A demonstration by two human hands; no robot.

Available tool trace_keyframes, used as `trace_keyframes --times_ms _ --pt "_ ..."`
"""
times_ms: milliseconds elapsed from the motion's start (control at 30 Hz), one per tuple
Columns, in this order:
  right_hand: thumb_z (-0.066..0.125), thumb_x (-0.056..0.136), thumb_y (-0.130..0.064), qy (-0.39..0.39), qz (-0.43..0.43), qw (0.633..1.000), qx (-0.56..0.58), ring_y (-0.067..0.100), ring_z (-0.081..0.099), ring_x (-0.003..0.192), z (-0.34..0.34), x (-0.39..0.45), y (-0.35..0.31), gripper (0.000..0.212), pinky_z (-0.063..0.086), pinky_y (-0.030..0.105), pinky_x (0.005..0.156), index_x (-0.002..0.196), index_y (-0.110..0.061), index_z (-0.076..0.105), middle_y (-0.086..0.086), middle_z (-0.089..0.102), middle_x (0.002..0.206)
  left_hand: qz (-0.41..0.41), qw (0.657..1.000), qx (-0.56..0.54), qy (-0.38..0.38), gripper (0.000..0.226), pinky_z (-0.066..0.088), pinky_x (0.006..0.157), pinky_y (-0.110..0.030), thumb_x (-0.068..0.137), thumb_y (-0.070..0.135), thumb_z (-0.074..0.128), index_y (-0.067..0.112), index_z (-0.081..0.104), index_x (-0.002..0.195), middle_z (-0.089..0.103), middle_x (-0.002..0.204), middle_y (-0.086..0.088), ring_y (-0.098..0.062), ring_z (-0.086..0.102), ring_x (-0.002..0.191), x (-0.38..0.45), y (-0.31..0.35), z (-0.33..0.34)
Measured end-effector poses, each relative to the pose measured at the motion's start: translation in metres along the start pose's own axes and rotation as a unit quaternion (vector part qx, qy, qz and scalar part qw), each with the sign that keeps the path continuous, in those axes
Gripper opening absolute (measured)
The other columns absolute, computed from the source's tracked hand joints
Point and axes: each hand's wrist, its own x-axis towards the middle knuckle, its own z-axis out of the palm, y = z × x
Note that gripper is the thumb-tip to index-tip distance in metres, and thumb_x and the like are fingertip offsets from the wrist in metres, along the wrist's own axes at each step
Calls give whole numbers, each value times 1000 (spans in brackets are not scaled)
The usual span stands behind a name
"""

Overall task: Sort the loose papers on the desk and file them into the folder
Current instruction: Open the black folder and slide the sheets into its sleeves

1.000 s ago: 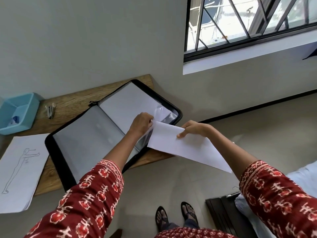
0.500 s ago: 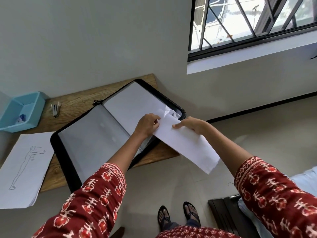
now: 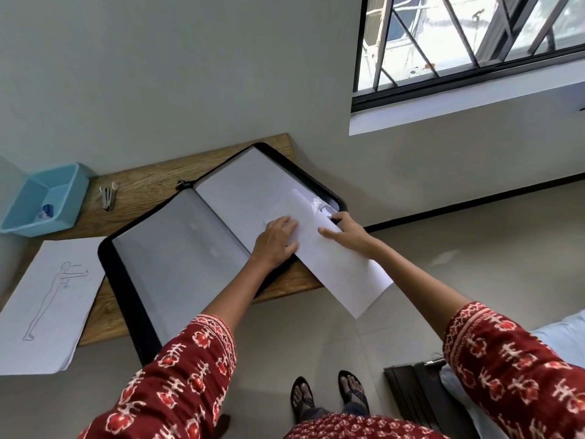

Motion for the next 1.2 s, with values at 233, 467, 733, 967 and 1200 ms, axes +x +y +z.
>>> trace_keyframes --times_ms 233,467,733,967,1200 --pt "71 84 -24 -152 -72 986 14 14 61 97 -11 -30 2 44 53 32 83 124 -22 52 -3 59 109 3 993 26 115 40 47 87 -35 92 18 51 8 48 131 48 136 -9 -25 45 122 -8 14 -6" --pt "73 81 -32 5 -17 996 84 19 58 86 21 -19 -22 38 50 28 71 106 -12 52 4 56 100 -4 985 53 163 17 40 64 -30 93 8 46 2 61 99 63 100 -13 -29 58 91 1 16 -14" --pt "67 82 -48 73 -35 996 -30 24 55 104 22 -7 -26 54 44 29 77 117 -12 47 6 55 115 6 997 -16 77 41 41 95 -36 93 26 52 7 49 130 51 133 -10 -29 45 122 -13 9 1" --pt "52 71 -78 63 -215 916 -333 34 22 139 28 -34 3 108 42 50 101 147 -9 20 16 20 151 -7 994 -27 109 43 26 110 -32 97 12 45 1 38 138 40 141 -16 -30 36 130 -30 2 13" --pt "49 56 -88 -20 -259 824 -504 31 -24 142 32 -73 21 130 1 58 113 152 -16 0 15 -18 157 -41 995 9 94 52 22 112 -35 96 17 46 7 29 144 31 149 -13 -27 30 135 -36 1 34"
